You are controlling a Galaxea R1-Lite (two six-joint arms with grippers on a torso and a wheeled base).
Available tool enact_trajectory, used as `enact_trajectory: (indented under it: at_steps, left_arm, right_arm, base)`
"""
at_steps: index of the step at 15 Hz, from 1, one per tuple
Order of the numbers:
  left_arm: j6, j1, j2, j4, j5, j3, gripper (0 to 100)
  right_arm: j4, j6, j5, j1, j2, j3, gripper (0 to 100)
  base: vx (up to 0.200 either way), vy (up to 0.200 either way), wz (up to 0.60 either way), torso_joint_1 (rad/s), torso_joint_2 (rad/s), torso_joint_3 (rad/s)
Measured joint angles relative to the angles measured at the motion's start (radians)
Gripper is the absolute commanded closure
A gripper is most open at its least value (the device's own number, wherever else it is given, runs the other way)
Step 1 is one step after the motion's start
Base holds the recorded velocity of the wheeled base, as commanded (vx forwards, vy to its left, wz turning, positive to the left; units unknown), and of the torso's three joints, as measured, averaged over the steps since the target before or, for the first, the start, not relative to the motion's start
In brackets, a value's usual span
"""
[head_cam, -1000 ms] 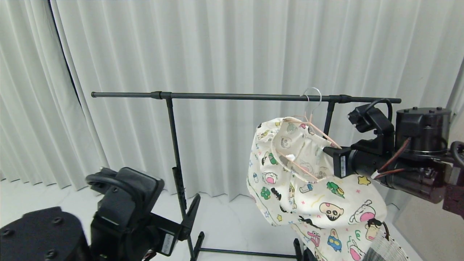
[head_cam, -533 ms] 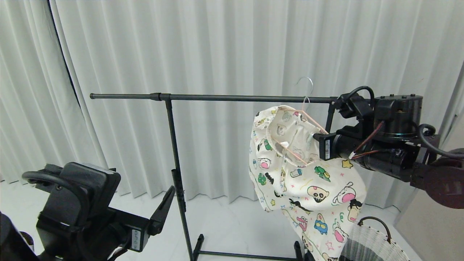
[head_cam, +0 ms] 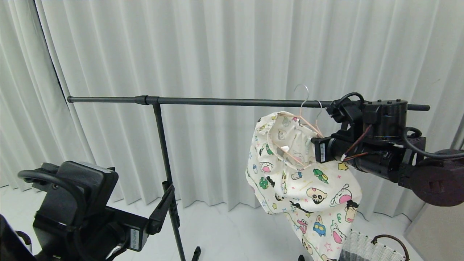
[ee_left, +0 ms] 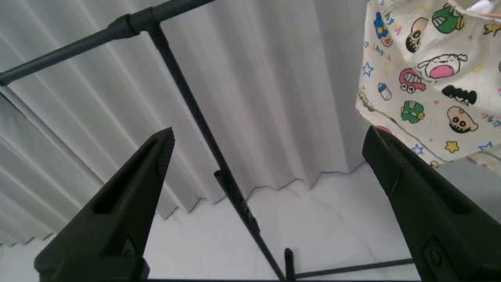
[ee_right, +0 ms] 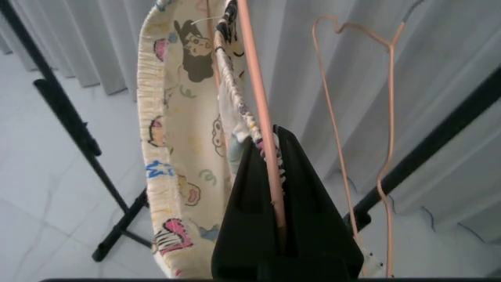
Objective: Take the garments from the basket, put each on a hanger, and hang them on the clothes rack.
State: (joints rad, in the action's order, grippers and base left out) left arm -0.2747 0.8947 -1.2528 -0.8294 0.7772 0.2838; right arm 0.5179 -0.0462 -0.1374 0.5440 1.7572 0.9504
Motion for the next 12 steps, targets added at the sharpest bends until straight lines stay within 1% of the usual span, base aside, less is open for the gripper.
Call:
enact_trajectory:
  at_steps: [6,12]
  left_arm:
    - [0.002,0.000,-0.003,0.000,0.000,0.000,0]
    - [-0.002,0.001,-0.006,0.000,-0.012,-0.004,0]
  right_arm:
    - [0.000,0.017,0.000,-0.018,0.047,0.020,100]
    - [0.001,0.019,-0.008,-0.022,0.079,0.020,100]
  base:
    - [0.200,0.000,0.00,0.002,0.00,0.002]
    - [0.000,0.000,0.00,0.000,0.00,0.000]
